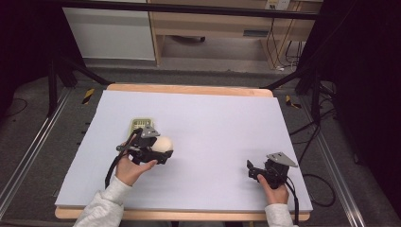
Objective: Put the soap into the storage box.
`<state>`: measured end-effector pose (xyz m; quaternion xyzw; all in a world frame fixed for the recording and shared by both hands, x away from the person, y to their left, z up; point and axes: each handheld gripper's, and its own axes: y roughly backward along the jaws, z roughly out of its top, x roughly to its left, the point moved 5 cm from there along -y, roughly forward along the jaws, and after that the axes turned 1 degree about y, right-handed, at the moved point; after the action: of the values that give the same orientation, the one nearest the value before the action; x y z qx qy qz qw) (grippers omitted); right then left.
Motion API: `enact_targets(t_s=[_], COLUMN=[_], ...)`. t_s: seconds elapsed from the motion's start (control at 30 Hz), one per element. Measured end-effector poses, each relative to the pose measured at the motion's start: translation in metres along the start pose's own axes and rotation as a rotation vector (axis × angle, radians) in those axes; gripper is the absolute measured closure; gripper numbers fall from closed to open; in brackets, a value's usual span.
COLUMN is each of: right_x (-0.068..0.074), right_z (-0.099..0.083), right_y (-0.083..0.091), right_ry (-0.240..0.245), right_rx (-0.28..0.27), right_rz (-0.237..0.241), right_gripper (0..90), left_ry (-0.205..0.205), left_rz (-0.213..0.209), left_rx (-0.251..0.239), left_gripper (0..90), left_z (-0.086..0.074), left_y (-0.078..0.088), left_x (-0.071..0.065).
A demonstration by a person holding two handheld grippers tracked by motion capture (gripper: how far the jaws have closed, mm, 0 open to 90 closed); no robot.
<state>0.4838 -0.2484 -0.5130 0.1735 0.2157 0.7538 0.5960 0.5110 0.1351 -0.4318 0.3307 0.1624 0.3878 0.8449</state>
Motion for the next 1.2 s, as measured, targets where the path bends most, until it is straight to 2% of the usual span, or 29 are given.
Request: enact_targets(t_s=[0.5,1.2], right_x=[0.0,0.0], right_z=[0.0,0.0], right_y=[0.0,0.0], right_ry=[-0.002,-0.002], right_rx=[0.001,0.0], right_rz=[0.001,0.001], right_gripper=[4.7,4.7], left_ry=[0.038,0.079], left_rz=[0.059,0.094], left_rx=[0.002,0.007], left_gripper=[23.8,23.8], left_z=[0.003,0.005], left_y=[0.006,0.003], left_x=[0.03,0.054])
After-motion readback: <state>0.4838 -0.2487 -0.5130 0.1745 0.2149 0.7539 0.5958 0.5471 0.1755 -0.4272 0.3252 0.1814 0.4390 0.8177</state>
